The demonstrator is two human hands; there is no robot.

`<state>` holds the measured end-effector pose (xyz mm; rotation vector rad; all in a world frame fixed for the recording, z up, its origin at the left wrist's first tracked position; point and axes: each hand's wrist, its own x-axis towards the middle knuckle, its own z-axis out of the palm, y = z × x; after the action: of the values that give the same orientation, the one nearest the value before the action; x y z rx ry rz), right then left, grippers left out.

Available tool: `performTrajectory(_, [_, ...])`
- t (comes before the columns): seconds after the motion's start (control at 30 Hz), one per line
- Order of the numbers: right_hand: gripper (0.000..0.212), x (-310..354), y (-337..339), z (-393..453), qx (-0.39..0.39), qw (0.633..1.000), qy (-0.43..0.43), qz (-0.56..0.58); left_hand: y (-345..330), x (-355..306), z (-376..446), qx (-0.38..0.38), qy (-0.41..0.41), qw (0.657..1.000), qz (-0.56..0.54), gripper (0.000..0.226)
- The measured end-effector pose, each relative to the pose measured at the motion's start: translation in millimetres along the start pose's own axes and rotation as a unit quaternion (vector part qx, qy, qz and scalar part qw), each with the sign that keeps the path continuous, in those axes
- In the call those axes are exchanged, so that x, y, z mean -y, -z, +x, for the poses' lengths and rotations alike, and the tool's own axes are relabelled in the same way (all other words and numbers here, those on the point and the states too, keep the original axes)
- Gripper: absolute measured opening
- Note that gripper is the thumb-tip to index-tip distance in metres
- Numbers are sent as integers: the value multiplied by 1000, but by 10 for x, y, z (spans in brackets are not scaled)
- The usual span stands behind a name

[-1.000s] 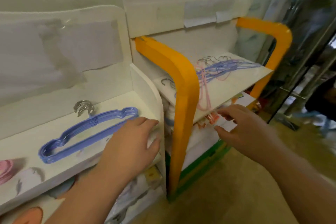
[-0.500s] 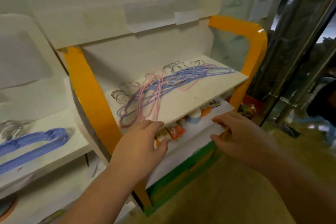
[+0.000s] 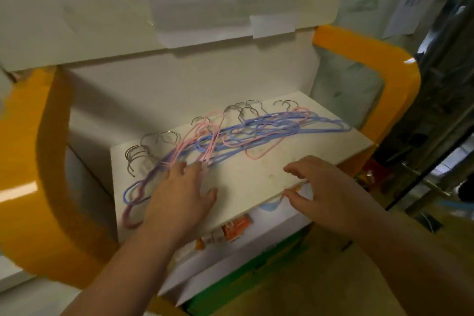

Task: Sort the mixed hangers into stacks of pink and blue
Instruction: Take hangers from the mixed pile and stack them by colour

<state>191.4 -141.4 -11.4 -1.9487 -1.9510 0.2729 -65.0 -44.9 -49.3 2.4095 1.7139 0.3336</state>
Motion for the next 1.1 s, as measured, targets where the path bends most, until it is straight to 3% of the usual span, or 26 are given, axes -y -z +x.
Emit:
performTrajectory(0.17, [42,-179,-42,521,2,999,37,17,-167,156,496,-50,84,994,43,71])
performTrajectory(0.47, [43,-310,-183,1204,47,992,96,69,-48,103,618,-23,97,995,14,63])
performTrajectory(0.7, [42,-578,-109,1537,78,986,128,75,-66,4,601,-8,192,980,57,81])
performTrajectory(0.83, [40,-823,-94,1702,81,982,144,87,-41,-118,567,-1,226,969,97,76])
performTrajectory(1.1, [42,-1290,-40,2083,71,984,153,53,46,-155,592,-37,241,968,54,69])
